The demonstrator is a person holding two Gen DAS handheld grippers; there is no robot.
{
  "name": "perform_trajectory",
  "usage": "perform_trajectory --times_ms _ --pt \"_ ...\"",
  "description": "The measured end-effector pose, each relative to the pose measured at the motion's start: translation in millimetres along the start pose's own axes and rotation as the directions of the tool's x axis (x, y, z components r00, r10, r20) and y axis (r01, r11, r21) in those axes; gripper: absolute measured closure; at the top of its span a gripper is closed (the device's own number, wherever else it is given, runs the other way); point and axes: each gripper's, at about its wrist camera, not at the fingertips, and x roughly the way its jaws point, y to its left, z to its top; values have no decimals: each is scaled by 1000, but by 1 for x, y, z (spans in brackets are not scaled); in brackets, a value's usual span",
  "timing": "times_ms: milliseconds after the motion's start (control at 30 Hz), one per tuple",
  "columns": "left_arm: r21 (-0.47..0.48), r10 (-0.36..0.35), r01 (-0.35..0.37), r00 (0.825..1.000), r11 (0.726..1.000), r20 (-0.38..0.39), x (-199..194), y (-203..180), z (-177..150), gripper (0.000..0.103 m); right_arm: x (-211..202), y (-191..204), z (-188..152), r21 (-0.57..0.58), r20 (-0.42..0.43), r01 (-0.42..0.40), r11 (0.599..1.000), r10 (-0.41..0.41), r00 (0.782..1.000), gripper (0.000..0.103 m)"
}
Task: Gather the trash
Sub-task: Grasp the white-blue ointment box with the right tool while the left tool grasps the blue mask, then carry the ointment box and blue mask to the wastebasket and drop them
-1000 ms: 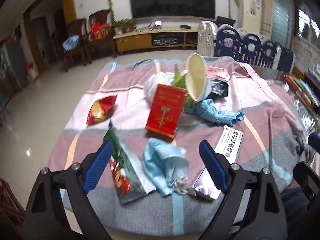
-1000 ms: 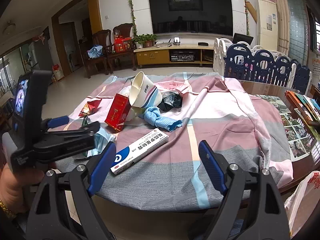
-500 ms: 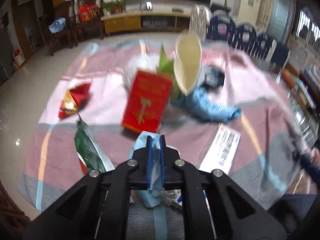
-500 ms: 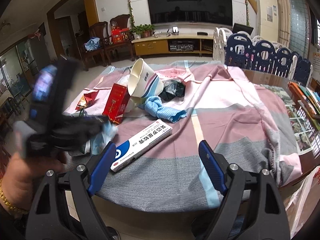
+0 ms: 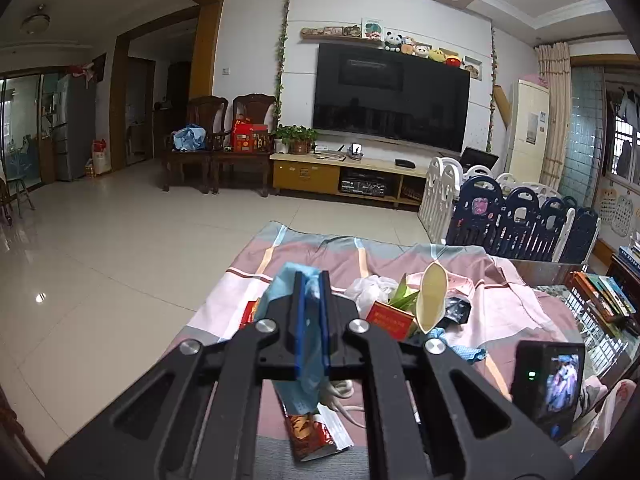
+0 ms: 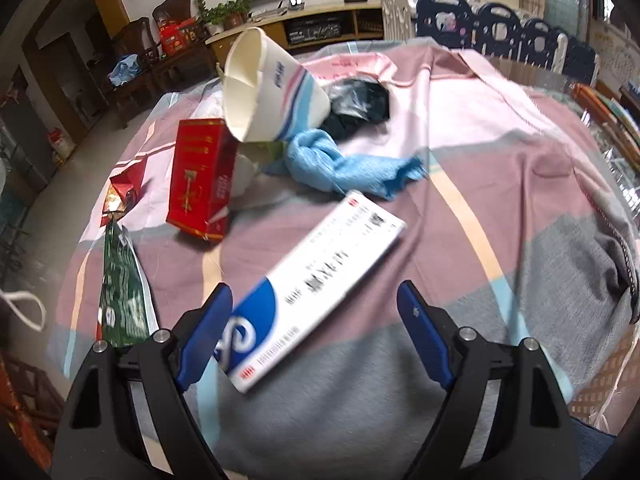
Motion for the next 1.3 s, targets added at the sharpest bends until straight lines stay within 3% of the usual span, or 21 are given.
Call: perform_trajectory --times_ms 100,233,400,567,700,833,900,967,1033,1300 --pt "0 1 -1 1000 1000 0 1 1 1 95 10 15 0 27 26 88 996 -89 996 20" --pt "-5 6 -6 1000 1000 -10 1 3 0 95 34 17 1 82 -21 160 984 -158 987 20" --pt "-12 11 -11 1000 1000 -26 7 10 -1 95 37 24 0 10 10 197 980 -198 980 38" --pt "-24 10 -12 999 1000 -46 13 13 -2 95 27 18 0 -66 19 143 987 -142 990 55" --pt "-24 8 -10 998 1000 -60 18 11 -3 95 -2 -8 1 -87 43 67 994 -63 997 58" --pt "-20 -7 5 997 1000 -78 23 5 -4 95 -50 -34 2 -155 101 -64 986 81 992 58" --pt "-13 -21 20 996 1000 -86 25 -2 -5 95 -73 -44 -2 -243 163 -30 970 72 984 58" --pt "1 -33 33 995 999 -98 27 -9 -8 95 -87 -55 2 -235 169 -81 969 123 978 58" --pt "16 -44 46 993 999 -112 28 -17 -11 95 -95 -55 -1 -279 229 -28 960 95 969 58" --pt "88 -20 36 983 995 -181 42 -36 -29 95 -71 -48 -5 -278 220 -34 960 98 971 58"
